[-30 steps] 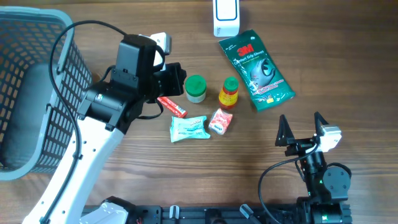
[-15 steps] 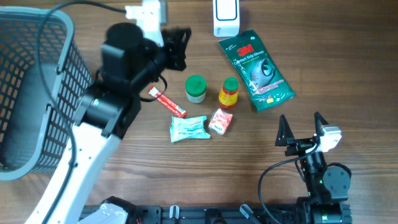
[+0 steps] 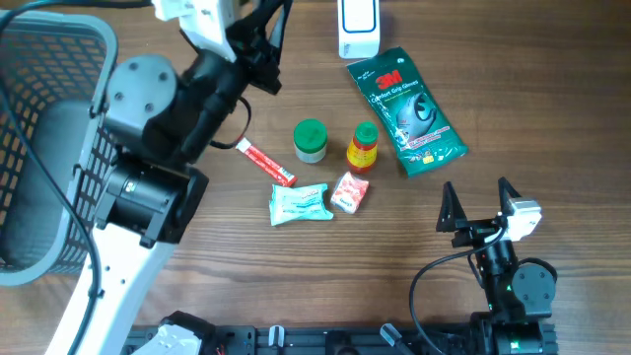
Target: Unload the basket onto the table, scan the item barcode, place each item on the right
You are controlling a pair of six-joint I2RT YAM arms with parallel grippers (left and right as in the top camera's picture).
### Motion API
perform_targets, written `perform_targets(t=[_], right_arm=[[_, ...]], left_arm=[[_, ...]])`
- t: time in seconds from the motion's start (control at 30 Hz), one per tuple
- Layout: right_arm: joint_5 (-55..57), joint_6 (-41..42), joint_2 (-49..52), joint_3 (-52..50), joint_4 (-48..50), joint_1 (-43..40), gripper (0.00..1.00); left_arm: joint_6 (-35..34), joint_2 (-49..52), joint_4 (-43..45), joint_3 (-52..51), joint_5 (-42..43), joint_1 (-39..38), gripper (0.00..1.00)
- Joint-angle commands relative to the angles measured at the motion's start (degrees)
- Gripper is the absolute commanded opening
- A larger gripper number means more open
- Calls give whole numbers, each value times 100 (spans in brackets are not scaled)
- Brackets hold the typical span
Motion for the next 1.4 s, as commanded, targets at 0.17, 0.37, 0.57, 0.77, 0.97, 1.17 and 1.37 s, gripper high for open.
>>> perform_targets(t=[0.17, 0.37, 0.57, 0.77, 0.97, 1.17, 1.37], right_arm=[[79, -70, -11, -4, 24, 33, 100], [79, -70, -11, -7, 24, 33, 100], [79, -70, -11, -7, 24, 33, 100], [79, -70, -11, -7, 24, 33, 100], [79, -70, -9, -7, 24, 33, 100], [79, -70, -2, -7, 24, 33, 100], [79, -70, 0, -7, 24, 33, 100]], left_arm=[[1659, -1095, -114, 20, -282, -26, 70], [2590, -1639, -1331, 17, -938, -26, 96], [2662, -1797, -2712, 17, -1631, -24, 100], [3182, -2240, -2903, 0, -1156, 46, 100], [3126, -3126, -2983, 0, -234, 87, 100], [2457, -4286, -3018, 0, 50, 863, 100], [2184, -4972, -2197, 4, 184, 1808, 100]])
